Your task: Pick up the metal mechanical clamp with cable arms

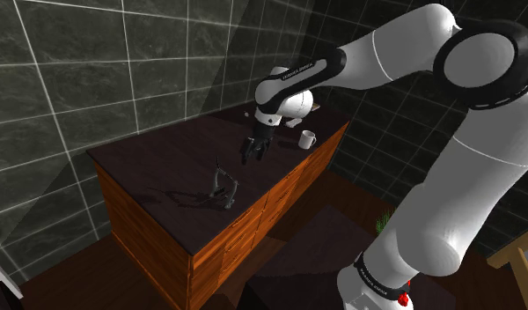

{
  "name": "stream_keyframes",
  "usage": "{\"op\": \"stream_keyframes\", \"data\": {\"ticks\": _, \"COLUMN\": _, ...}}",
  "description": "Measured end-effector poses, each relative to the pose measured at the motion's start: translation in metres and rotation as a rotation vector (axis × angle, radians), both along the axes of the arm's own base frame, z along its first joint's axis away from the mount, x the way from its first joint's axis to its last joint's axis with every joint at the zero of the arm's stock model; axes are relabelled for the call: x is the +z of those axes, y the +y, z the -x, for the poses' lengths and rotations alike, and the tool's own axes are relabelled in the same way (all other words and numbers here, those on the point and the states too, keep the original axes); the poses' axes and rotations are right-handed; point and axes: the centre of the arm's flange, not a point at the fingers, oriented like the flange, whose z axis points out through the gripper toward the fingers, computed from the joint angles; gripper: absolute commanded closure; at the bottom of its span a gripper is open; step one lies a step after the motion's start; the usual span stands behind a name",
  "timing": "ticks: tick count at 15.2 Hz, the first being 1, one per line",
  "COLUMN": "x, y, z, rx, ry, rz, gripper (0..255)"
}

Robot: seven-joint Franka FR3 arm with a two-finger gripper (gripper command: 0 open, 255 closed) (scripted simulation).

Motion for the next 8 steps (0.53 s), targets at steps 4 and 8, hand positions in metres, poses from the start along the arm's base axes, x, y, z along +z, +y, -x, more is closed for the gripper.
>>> {"op": "stream_keyframes", "data": {"ticks": 4, "x": -0.044, "y": 0.003, "z": -0.032, "rx": 0.017, "ry": -0.010, "rz": -0.041, "gripper": 0}}
{"op": "stream_keyframes", "data": {"ticks": 8, "x": -0.081, "y": 0.010, "z": -0.065, "rx": 0.034, "ry": -0.019, "rz": -0.082, "gripper": 0}}
